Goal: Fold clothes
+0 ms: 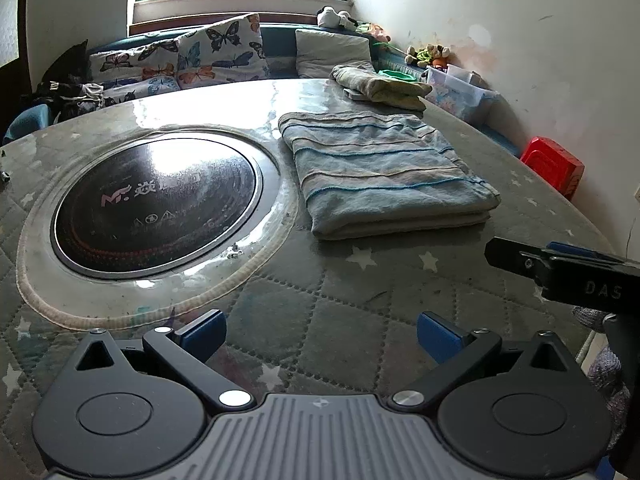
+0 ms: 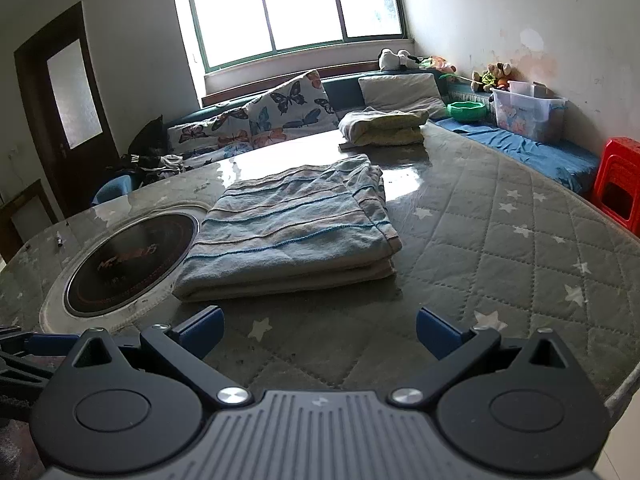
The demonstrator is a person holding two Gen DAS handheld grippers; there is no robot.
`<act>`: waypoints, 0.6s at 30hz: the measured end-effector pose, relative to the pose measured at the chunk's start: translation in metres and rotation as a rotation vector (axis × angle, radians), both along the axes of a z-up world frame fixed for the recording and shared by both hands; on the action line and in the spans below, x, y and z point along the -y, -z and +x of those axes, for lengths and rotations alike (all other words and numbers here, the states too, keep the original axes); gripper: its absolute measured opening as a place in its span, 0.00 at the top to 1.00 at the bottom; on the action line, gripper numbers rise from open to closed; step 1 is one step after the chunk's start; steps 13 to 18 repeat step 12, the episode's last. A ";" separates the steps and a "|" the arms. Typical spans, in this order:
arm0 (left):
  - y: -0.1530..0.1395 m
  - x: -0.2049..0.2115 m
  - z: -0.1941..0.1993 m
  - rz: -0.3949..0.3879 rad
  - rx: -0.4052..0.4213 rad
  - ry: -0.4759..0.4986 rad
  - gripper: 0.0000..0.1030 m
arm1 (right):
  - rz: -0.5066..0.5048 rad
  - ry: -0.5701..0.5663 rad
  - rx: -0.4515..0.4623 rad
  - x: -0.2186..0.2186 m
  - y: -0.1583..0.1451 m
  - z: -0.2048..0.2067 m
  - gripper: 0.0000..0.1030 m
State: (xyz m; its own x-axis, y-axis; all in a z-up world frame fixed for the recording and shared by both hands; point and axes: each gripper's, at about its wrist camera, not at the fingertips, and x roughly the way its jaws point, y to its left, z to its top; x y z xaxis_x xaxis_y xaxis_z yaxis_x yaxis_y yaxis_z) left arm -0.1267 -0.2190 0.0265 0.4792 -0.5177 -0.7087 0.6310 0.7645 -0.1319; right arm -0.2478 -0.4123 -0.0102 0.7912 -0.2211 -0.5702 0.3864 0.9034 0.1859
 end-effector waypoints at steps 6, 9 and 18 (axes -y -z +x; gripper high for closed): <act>0.003 0.004 0.006 0.008 -0.013 -0.001 0.00 | 0.011 0.007 -0.014 0.005 0.004 0.006 0.00; 0.005 0.006 0.009 0.014 -0.020 -0.002 0.00 | 0.017 0.008 -0.022 0.007 0.007 0.009 0.00; 0.007 0.009 0.012 0.020 -0.027 0.000 0.00 | 0.023 0.010 -0.031 0.009 0.010 0.012 0.00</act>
